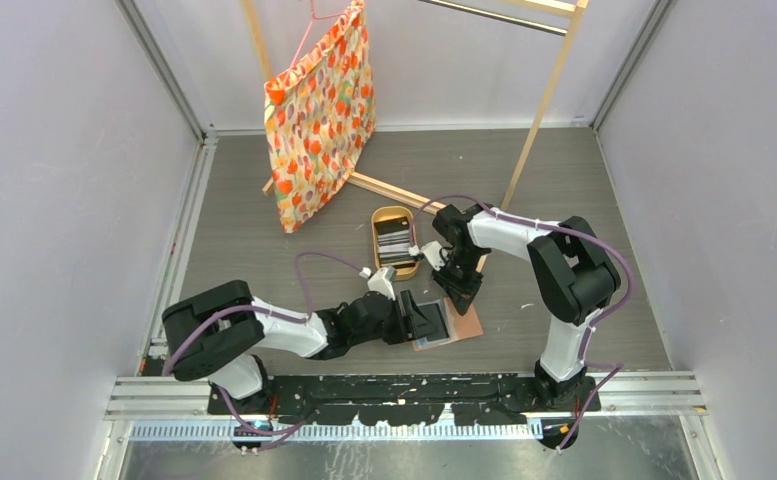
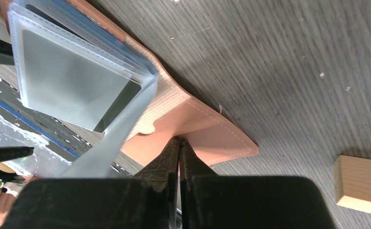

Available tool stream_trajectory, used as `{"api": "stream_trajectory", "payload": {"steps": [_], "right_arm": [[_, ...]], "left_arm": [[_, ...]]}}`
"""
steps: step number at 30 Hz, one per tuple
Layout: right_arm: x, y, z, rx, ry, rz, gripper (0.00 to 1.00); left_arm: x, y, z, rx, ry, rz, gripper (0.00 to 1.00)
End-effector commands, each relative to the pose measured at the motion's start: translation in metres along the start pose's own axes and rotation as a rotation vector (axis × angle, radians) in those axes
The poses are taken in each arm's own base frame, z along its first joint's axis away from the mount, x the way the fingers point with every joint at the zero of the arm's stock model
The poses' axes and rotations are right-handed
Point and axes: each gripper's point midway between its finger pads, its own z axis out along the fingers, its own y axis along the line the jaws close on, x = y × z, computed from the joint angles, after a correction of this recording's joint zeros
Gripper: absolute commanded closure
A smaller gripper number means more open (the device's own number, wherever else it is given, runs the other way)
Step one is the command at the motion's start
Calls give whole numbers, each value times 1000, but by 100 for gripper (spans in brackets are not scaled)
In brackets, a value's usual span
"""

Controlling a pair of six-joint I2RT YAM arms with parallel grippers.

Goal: Put the credit cards into the card holder
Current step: Open the card holder at the center of the board.

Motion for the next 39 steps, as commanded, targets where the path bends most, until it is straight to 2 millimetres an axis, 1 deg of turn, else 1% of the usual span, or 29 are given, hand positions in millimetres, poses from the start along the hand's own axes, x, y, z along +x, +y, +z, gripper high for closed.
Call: {"api": "stream_trajectory", "payload": {"steps": [1,5,11,17,20,22,24,26,29,33,35,39], "right_arm": [[-8,0,3,0,-15,-13,93],[-10,4,2,-14,-22,-18,93],[-17,17,-8,-67,-74,-36,93],[-23,24,-18,-95,-120,-49,93],[-25,23,-23,-88,-138,-50,92],[-25,21,-28,-81,-155,-48,92],[-26,20,-34,-82,-179,-43,91],[-26,19,-40,-79,-201,-36,91],[-27,15,-49,-68,-233,-27,90],[-27,12,-58,-60,-267,-17,90],[-27,10,-62,-55,-283,-13,90],[-28,11,-71,-63,-326,-9,88]], "left_arm": [[-2,-9,6,44,-1,-49,41],[-13,-27,0,145,-52,-45,42],[-27,-57,-1,256,-88,-22,42],[-33,-76,0,341,-109,-37,44],[-34,-85,5,381,-108,-51,44],[-33,-85,13,383,-105,-62,45],[-28,-88,18,394,-76,-68,46],[-27,-85,24,379,-71,-78,48],[-24,-72,32,314,-59,-87,50],[-30,-55,38,220,-101,-81,53],[-31,-47,39,182,-109,-74,56],[-35,-44,40,162,-128,-71,61]]}}
